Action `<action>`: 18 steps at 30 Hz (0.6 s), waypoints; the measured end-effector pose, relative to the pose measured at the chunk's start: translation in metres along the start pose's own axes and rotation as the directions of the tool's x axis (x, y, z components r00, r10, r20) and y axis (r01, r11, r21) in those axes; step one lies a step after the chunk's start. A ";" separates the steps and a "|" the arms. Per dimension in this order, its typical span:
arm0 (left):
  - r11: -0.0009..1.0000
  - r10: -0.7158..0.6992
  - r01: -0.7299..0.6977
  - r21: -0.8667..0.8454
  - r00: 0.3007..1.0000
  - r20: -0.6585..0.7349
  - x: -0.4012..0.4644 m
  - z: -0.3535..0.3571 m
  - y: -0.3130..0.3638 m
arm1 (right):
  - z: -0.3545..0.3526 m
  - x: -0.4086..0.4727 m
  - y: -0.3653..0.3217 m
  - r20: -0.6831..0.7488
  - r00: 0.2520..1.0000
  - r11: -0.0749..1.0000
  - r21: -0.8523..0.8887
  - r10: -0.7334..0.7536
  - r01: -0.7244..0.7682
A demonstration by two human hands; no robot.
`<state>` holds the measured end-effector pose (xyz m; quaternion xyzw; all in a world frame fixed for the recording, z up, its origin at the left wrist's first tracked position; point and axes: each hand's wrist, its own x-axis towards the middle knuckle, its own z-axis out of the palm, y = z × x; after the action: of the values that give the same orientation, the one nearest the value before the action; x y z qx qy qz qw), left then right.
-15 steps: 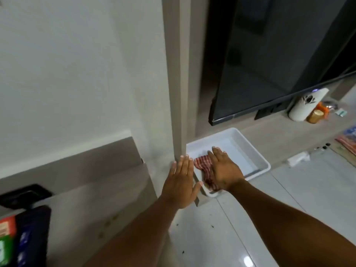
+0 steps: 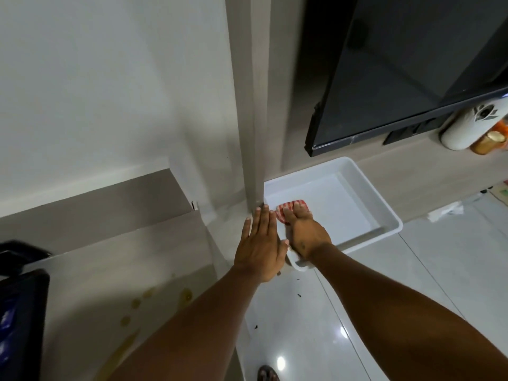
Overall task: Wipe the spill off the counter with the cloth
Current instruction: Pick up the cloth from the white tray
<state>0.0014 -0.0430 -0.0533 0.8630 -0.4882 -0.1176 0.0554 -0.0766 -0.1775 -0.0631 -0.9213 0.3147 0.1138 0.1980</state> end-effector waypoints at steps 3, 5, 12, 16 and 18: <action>0.999 0.024 -0.024 -0.025 1.000 -0.002 -0.007 -0.001 -0.004 | -0.001 0.002 -0.006 -0.015 1.000 1.000 -0.018 -0.007 0.007; 0.998 0.050 -0.050 -0.039 0.999 -0.010 -0.017 -0.004 -0.009 | -0.004 -0.002 -0.009 -0.040 0.999 1.000 0.006 0.012 -0.012; 0.996 0.080 -0.082 -0.034 0.996 -0.045 -0.073 -0.033 -0.032 | -0.029 -0.047 -0.038 -0.191 0.979 0.996 0.064 0.072 -0.061; 0.996 0.090 -0.088 0.024 0.993 -0.074 -0.137 -0.045 -0.050 | -0.023 -0.112 -0.101 -0.357 0.933 0.995 0.060 -0.051 0.078; 0.996 0.082 -0.079 0.038 0.992 -0.097 -0.175 -0.048 -0.060 | -0.004 -0.149 -0.137 -0.362 0.925 0.987 0.066 -0.113 0.147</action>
<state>-0.0228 0.1369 0.0063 0.8482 -0.5211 -0.0642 0.0696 -0.1065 -0.0007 0.0305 -0.9354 0.2885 -0.0831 0.1867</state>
